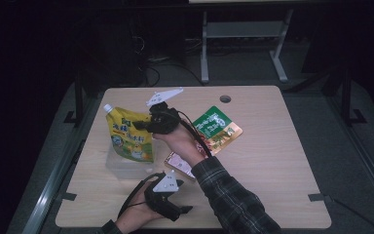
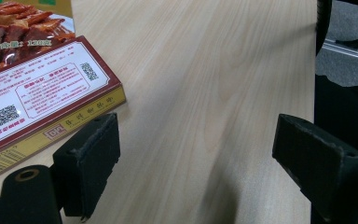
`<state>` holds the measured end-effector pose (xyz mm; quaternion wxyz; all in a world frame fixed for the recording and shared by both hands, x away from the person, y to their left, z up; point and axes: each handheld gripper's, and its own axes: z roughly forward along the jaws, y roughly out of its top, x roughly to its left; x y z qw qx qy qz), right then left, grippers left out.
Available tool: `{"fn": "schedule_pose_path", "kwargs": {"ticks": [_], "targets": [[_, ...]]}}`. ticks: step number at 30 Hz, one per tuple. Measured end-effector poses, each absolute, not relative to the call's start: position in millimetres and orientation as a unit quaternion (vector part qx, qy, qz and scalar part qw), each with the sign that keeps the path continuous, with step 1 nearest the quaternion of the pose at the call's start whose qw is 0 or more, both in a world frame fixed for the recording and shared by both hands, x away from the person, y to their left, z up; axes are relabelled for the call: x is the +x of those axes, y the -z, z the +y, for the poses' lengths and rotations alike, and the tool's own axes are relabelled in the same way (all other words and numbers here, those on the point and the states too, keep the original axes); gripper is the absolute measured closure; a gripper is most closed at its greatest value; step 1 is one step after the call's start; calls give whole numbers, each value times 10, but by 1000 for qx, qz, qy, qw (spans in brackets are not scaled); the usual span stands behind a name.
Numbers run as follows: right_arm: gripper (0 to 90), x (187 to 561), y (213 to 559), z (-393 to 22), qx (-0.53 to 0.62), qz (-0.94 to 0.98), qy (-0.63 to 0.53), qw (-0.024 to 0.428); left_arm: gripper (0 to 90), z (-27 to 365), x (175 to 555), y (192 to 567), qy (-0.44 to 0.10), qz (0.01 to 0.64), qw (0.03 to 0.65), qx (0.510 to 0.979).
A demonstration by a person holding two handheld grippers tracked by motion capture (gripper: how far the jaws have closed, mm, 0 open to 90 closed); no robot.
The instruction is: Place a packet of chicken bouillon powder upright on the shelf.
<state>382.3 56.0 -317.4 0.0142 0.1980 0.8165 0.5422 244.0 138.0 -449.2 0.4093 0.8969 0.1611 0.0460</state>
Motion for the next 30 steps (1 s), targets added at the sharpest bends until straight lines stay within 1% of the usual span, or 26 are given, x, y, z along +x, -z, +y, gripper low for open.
{"fn": "schedule_pose_path", "kwargs": {"ticks": [9, 24, 30], "targets": [[900, 3793, 3265, 606, 204, 824, -527, 34, 142, 1386, 2442, 4484, -48, 159, 404, 900], [900, 3729, 3413, 624, 238, 821, -516, 48, 142, 1387, 2443, 4493, -46, 163, 407, 898], [900, 3703, 3479, 662, 238, 822, -515, 43, 142, 1392, 2443, 4494, -44, 167, 407, 897]]}}
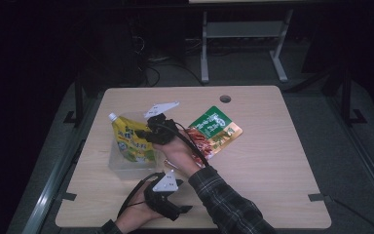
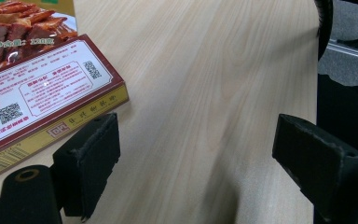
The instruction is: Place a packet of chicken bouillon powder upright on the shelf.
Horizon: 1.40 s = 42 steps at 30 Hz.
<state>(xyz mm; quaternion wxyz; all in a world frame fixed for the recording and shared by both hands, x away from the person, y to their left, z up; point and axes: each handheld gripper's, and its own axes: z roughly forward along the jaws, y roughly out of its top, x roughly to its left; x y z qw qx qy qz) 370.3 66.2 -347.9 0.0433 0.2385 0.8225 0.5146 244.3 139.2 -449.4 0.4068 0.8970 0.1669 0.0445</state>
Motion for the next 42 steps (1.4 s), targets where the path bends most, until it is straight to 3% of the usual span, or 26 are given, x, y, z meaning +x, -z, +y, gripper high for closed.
{"fn": "schedule_pose_path", "kwargs": {"ticks": [9, 13, 17, 22, 25, 31, 42], "targets": [[886, 3655, 3495, 710, 238, 822, -516, 45, 142, 1398, 2465, 4490, -55, 154, 400, 902], [816, 3638, 3490, 697, 223, 829, -510, 53, 142, 1397, 2457, 4496, -46, 161, 403, 900], [682, 3645, 3493, 667, 216, 839, -496, 57, 142, 1385, 2449, 4502, -41, 167, 409, 896], [432, 3668, 3500, 597, 222, 846, -482, 53, 142, 1373, 2442, 4507, -39, 168, 409, 896], [369, 3667, 3494, 524, 222, 848, -478, 52, 142, 1376, 2442, 4508, -37, 170, 407, 896], [308, 3622, 3461, 314, 216, 849, -478, 65, 142, 1405, 2468, 4498, -45, 164, 405, 898], [301, 3566, 3555, -176, 221, 854, -465, 77, 142, 1476, 2455, 4477, -39, 177, 403, 897]]}}
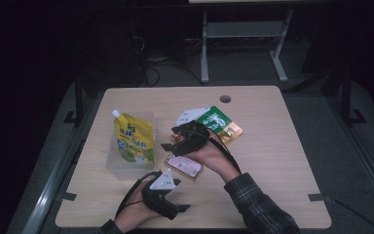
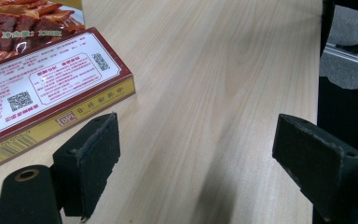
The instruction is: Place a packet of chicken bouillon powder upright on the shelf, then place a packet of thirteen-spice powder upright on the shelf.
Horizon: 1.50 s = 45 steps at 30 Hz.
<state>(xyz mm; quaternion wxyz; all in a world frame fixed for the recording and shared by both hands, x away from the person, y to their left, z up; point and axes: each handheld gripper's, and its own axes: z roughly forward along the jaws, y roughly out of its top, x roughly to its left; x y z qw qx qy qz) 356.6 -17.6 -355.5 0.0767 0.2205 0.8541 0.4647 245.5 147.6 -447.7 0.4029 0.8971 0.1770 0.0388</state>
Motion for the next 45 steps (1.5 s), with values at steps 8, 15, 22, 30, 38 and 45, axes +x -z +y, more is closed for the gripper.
{"fn": "schedule_pose_path", "kwargs": {"ticks": [8, 15, 22, 30, 38, 45], "targets": [[302, 3521, 3752, -418, 232, 858, -452, 68, 141, 1605, 2408, 4452, -41, 190, 408, 892], [302, 3469, 3967, -556, 237, 869, -430, 67, 141, 1674, 2419, 4449, -43, 194, 406, 892], [301, 3439, 4188, -661, 246, 877, -408, 61, 141, 1664, 2415, 4457, -42, 196, 407, 891], [266, 3474, 4364, -567, 247, 890, -380, 47, 141, 1676, 2427, 4443, -43, 196, 411, 889], [257, 3501, 4496, -422, 242, 900, -359, 46, 141, 1695, 2431, 4427, -45, 198, 411, 889], [243, 3485, 4532, -374, 239, 905, -349, 43, 141, 1699, 2435, 4421, -46, 198, 411, 889]]}}
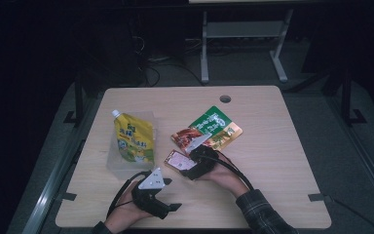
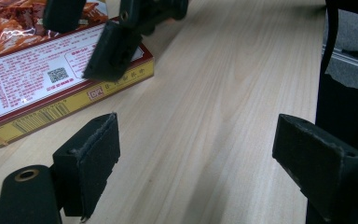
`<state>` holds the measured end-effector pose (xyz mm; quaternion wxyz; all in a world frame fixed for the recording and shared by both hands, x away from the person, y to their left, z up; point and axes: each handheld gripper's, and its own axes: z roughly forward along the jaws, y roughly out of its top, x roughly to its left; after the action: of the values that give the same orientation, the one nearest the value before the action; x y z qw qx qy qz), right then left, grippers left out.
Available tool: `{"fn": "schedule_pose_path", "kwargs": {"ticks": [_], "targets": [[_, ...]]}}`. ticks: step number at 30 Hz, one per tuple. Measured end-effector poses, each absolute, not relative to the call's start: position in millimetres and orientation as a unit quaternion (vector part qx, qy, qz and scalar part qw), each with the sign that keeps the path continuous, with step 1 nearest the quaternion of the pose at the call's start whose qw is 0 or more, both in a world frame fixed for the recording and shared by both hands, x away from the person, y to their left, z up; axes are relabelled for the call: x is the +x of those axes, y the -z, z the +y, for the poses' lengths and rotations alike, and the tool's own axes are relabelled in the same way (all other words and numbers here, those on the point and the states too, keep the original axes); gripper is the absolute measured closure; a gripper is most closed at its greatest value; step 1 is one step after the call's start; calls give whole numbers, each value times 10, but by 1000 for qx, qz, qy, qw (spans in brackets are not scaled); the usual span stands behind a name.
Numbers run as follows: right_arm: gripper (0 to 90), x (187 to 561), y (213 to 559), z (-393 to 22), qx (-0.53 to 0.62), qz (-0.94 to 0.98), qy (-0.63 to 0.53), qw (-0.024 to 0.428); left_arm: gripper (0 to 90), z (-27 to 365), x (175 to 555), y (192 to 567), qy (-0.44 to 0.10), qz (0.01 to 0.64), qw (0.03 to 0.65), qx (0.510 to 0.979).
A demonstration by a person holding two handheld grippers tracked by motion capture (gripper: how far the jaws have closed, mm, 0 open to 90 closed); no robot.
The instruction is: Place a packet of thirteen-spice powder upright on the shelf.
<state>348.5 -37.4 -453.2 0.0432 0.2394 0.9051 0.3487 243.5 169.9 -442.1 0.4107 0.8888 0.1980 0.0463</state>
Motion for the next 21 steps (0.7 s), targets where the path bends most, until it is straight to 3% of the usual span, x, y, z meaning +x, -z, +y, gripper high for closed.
{"fn": "schedule_pose_path", "kwargs": {"ticks": [21], "targets": [[316, 3403, 4533, -463, 225, 913, -336, 45, 142, 1720, 2446, 4402, -49, 200, 413, 887]]}}
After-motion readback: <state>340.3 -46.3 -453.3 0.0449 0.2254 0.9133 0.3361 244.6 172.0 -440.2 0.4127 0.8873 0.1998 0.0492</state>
